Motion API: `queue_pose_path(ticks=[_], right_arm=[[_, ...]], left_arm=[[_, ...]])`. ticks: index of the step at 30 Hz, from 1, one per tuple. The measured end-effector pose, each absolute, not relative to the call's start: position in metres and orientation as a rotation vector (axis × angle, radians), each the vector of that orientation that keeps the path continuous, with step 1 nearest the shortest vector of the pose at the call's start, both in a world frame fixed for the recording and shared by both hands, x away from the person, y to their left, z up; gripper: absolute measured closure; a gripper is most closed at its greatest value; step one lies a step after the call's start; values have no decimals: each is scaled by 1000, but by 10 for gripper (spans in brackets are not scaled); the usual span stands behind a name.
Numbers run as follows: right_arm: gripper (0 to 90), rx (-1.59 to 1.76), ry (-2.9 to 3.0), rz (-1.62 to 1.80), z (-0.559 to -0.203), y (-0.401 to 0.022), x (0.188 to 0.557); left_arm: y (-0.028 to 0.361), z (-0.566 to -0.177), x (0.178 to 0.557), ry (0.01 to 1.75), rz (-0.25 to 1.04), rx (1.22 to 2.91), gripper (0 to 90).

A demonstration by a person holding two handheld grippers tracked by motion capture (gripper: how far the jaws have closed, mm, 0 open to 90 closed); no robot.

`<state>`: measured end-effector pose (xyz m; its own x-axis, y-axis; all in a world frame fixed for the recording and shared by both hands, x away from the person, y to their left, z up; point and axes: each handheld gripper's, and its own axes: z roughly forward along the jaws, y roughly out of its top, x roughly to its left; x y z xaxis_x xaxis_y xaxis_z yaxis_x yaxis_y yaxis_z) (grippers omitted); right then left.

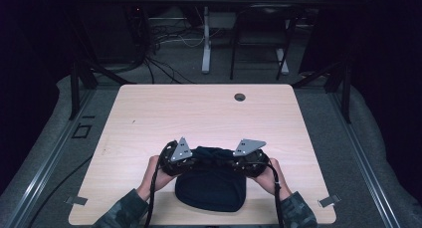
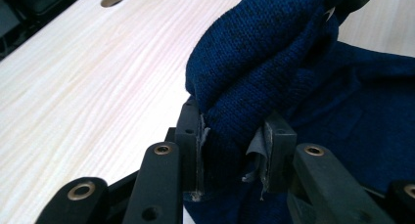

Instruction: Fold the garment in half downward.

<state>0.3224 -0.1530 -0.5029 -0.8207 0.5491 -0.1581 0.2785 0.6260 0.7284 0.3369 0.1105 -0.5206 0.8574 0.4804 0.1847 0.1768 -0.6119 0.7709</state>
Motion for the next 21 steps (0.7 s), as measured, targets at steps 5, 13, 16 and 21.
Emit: queue_pose_path(ticks=[5,13,16,21], right_arm=[[636,662,2499,1025,-507,-153,320],[621,661,2532,1009,-514,-153,316],[610,665,2549,1001,-518,-152,314],[600,665,2567,996,-523,-151,311]], left_arm=[[112,-523,336,475,457,2228,680],[112,-528,332,468,430,2244,673],[112,-531,329,464,412,2260,667],[113,-535,326,463,395,2269,658]])
